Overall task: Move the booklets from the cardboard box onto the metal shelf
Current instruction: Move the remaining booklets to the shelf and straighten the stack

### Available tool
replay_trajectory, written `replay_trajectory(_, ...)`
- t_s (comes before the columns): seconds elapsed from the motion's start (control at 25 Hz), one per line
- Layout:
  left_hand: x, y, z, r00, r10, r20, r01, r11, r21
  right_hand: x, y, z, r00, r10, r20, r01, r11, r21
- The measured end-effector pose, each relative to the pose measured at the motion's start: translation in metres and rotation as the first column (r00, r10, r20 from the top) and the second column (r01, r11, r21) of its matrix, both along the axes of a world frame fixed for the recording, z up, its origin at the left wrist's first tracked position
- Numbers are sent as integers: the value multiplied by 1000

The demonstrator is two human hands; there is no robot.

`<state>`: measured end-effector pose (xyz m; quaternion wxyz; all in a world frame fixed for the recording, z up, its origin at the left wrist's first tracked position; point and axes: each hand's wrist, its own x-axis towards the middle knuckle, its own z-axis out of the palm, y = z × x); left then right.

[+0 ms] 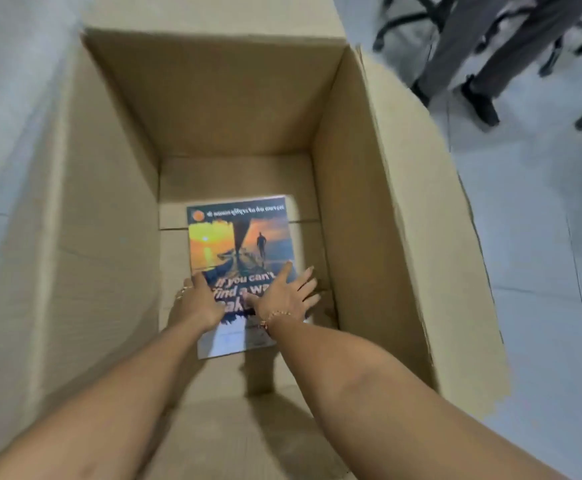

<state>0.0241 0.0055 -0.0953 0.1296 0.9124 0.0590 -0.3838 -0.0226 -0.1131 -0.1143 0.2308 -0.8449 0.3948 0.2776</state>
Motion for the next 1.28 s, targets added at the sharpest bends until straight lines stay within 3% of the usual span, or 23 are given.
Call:
replay_trajectory(0.12, -20, 2, -36, 990, 135, -30, -133, 989, 70, -8, -4, -20, 998, -68, -4, 68, 997, 42)
replay_trajectory(0.24, -29, -8, -43, 976, 186, 117, -193, 980, 51, -8, 4, -30, 987, -66, 146, 72, 997, -36)
replay_trajectory(0.36, -22, -11, -34, 913, 361, 191, -365, 931, -16, -8, 2, -30, 954, -102, 283, 119, 992, -43)
replay_trajectory(0.56, -8, 4, 14, 867, 157, 472, -195, 980, 32, -7, 25, -8, 835, -201, 513, 218, 975, 28)
replay_trajectory(0.68, -5, 20, 80, 756, 44, 653, -72, 997, 17, 2, 46, 41, 635, -328, 699, 322, 935, 146)
replay_trajectory(0.8, -16, 52, 172, 511, 42, 858, 26, 998, -65, 15, 70, 127, 249, -340, 907, 268, 924, 273)
replay_trajectory(0.88, -30, 89, 247, 210, 90, 974, 33, 994, -100, 22, 96, 204, -16, -250, 968, 166, 954, 249)
replay_trajectory(1.0, -84, 154, 376, -244, 123, 962, -41, 990, -136, 12, 154, 333, -358, -236, 903, -27, 970, 243)
replay_trajectory(1.12, -154, 210, 488, -516, 44, 856, -176, 972, -156, -15, 216, 456, -508, -388, 769, -338, 911, 237)
replay_trajectory(1.2, -187, 243, 545, -589, 60, 806, -255, 933, -256, -26, 256, 524, -523, -482, 703, -507, 839, 197)
replay_trajectory(1.28, -215, 275, 597, -603, 61, 796, -360, 869, -339, -34, 297, 583, -492, -564, 663, -659, 739, 140)
